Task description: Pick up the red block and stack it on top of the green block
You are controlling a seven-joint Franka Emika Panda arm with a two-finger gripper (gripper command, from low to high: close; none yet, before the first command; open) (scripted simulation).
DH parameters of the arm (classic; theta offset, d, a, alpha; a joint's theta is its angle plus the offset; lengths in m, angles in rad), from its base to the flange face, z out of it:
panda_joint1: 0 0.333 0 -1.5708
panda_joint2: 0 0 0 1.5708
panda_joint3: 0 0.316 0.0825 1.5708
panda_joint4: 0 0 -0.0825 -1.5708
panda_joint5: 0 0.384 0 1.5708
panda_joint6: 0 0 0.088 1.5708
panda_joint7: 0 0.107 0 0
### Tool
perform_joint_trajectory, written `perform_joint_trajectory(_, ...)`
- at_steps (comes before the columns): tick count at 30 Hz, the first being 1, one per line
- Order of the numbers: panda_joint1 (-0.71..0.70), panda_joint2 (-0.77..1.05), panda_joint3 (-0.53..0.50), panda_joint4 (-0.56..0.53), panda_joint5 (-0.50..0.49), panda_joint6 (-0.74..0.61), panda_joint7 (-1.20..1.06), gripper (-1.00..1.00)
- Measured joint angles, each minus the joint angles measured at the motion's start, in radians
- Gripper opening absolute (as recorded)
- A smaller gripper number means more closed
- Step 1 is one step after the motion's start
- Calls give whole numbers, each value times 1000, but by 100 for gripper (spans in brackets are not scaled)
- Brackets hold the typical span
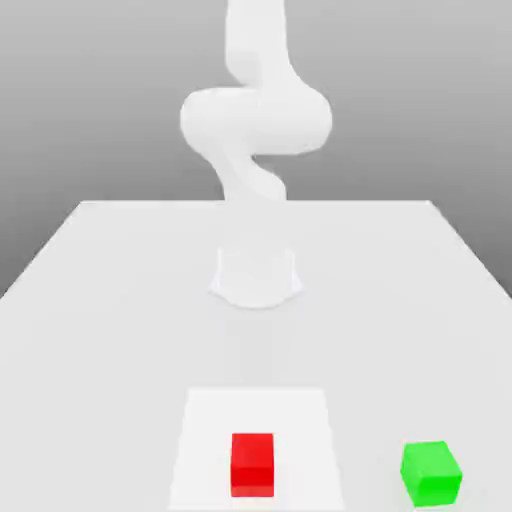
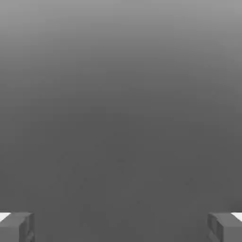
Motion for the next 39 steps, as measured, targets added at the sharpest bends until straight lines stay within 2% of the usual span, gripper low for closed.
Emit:
perform_joint_trajectory(23,1,840,-8,-205,4,352,-19,0)
perform_joint_trajectory(28,3,1021,-9,-192,11,489,-25,0)
perform_joint_trajectory(29,2,1053,-8,-188,12,516,-26,-100)
perform_joint_trajectory(35,1,1068,-7,-185,11,529,-25,-100)
perform_joint_trajectory(39,2,972,-8,-200,7,448,-22,-100)
